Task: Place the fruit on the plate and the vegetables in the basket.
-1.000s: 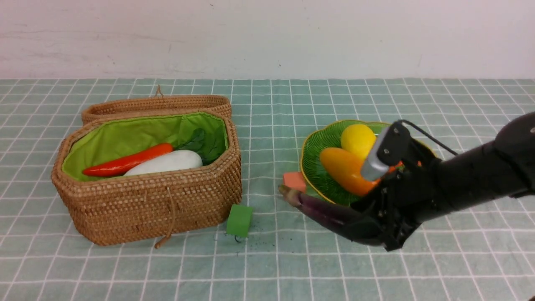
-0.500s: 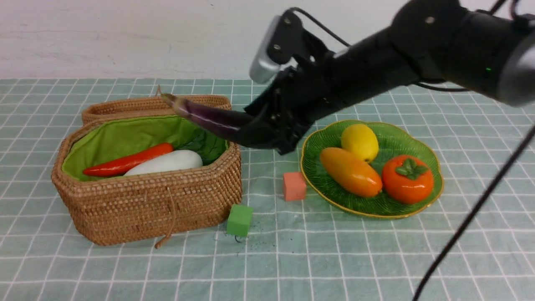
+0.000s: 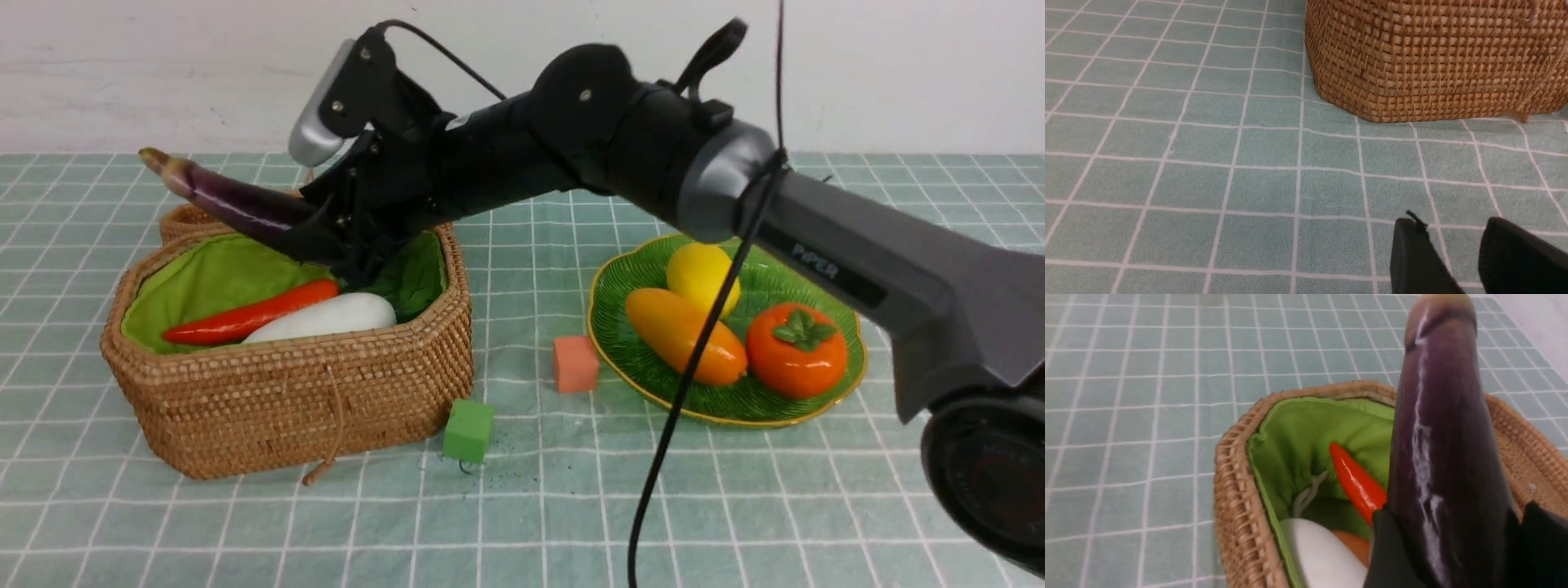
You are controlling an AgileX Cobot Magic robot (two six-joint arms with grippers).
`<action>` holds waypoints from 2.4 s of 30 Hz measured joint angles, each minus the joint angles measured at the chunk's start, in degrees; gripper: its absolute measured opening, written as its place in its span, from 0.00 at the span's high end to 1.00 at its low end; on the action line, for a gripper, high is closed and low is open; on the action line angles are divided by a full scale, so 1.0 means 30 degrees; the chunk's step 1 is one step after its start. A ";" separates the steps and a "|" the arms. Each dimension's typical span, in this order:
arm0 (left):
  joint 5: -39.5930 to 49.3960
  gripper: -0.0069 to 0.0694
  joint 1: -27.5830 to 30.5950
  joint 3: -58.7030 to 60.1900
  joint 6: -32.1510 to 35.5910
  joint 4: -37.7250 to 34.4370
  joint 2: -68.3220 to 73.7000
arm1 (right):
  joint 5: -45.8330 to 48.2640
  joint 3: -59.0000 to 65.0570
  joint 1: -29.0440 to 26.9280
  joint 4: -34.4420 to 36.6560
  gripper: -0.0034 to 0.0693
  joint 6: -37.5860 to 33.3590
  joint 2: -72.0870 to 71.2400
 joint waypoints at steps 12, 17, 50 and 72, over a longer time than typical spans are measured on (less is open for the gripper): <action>0.0000 0.60 0.0000 0.0000 0.0000 0.0000 0.0000 | 0.0797 -0.0006 -0.0151 -0.0529 0.04 0.0128 -0.0481; 0.0000 0.60 0.0000 0.0000 0.0000 0.0000 0.0000 | 0.3473 -0.0023 -0.1004 -0.1331 0.04 0.0506 -0.2233; 0.0000 0.60 0.0000 0.0000 0.0000 0.0000 0.0000 | 1.1276 1.6301 -0.3698 -1.6591 0.97 2.1481 -2.2106; 0.0000 0.60 0.0000 0.0000 0.0000 0.0000 0.0000 | 0.6101 2.3463 -0.5123 -1.7669 0.95 2.1207 -2.6227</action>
